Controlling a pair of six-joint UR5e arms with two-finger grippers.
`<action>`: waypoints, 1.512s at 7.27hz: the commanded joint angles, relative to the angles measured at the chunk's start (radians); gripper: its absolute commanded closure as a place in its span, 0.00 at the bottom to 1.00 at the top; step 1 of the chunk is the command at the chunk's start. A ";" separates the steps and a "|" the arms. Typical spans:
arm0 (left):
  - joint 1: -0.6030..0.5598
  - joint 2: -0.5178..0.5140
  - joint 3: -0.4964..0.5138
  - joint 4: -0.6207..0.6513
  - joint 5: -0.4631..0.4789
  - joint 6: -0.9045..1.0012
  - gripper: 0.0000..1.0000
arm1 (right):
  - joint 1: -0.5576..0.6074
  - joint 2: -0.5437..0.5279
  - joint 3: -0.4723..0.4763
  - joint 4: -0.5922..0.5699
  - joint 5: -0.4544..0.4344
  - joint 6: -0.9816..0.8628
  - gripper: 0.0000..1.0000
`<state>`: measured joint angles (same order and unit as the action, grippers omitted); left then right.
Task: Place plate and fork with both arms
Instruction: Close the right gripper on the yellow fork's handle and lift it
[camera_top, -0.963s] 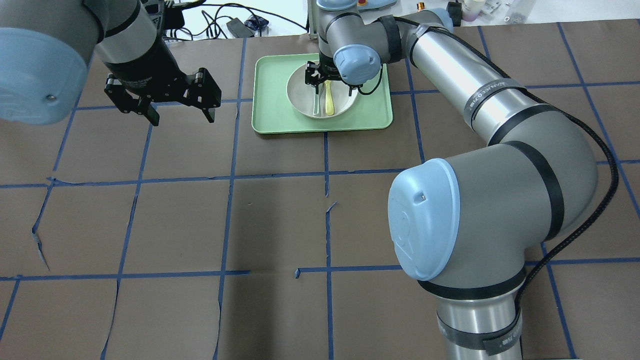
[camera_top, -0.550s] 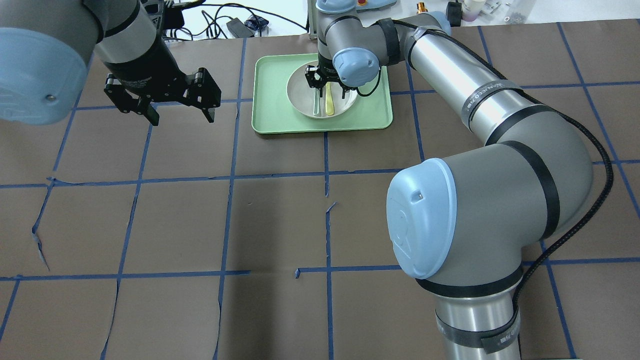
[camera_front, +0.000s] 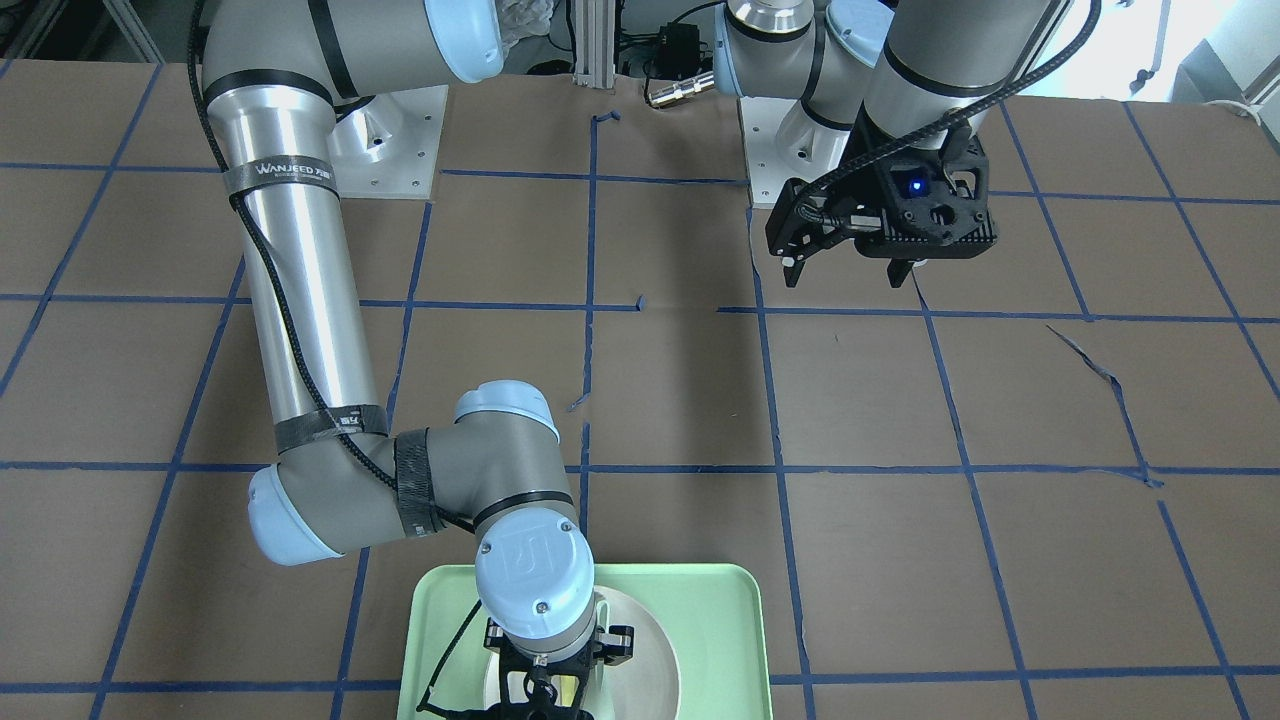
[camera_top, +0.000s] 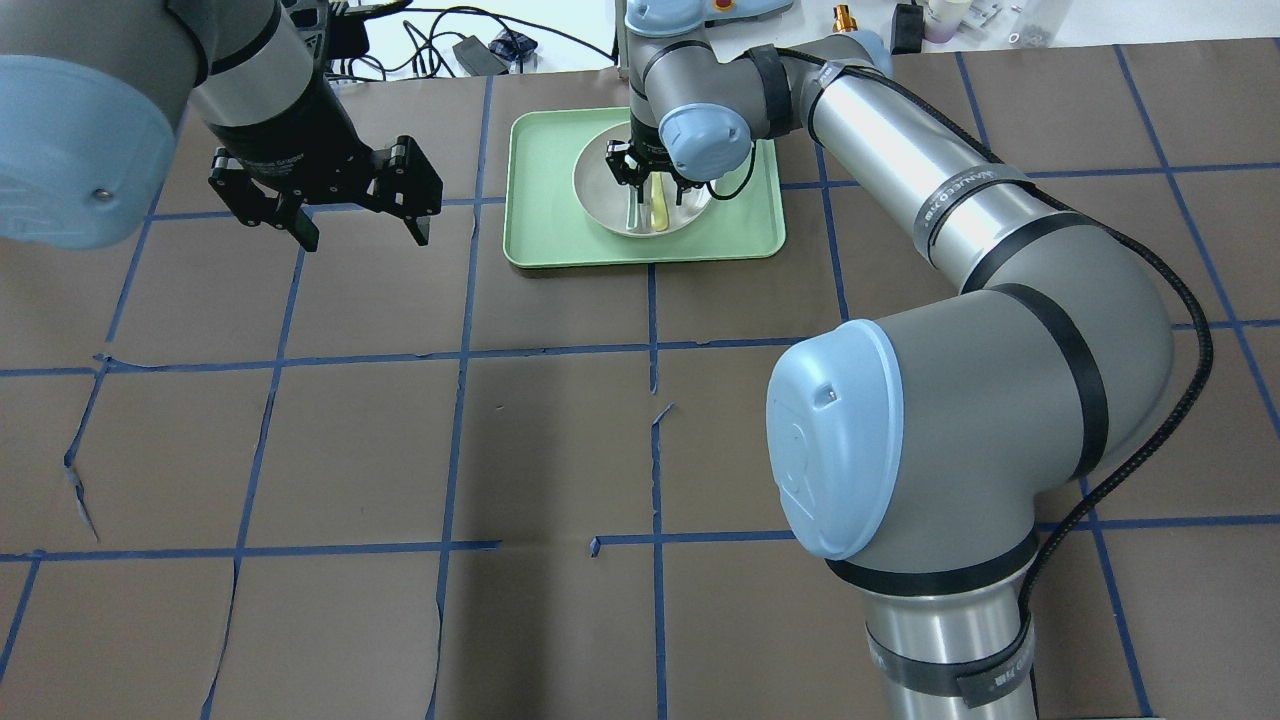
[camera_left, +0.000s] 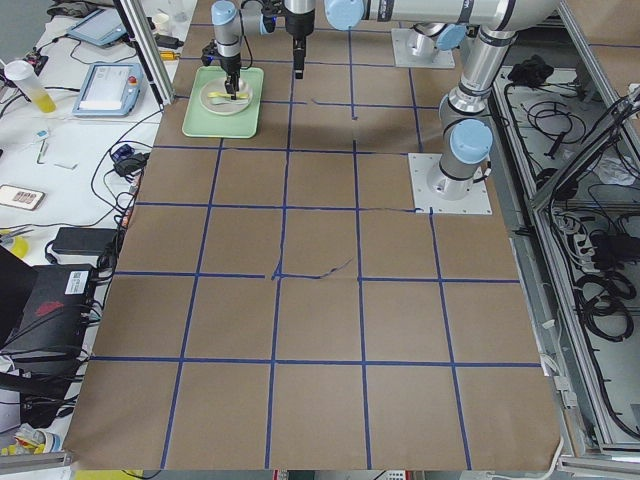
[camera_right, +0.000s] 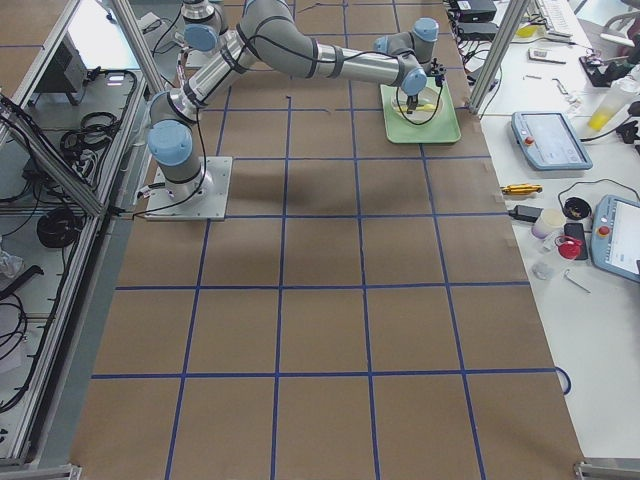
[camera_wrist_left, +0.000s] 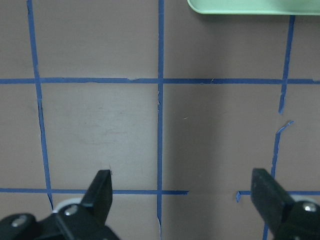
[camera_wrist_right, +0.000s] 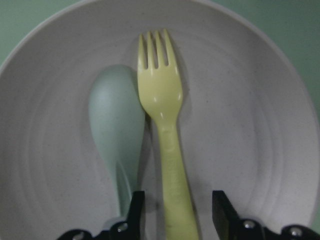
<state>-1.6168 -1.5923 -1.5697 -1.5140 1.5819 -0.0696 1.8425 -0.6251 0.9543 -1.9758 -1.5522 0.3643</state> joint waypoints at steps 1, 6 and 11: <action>0.000 0.000 -0.001 0.000 0.001 0.001 0.00 | 0.003 0.004 0.003 0.000 -0.002 -0.004 0.55; 0.000 -0.005 -0.001 0.000 0.000 0.001 0.00 | 0.003 0.007 0.011 -0.006 -0.003 -0.007 0.96; 0.000 -0.009 -0.001 0.000 0.001 0.001 0.00 | -0.006 -0.108 0.093 0.003 -0.008 -0.071 0.97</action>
<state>-1.6168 -1.5991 -1.5708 -1.5141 1.5819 -0.0695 1.8426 -0.6908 1.0108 -1.9750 -1.5552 0.3231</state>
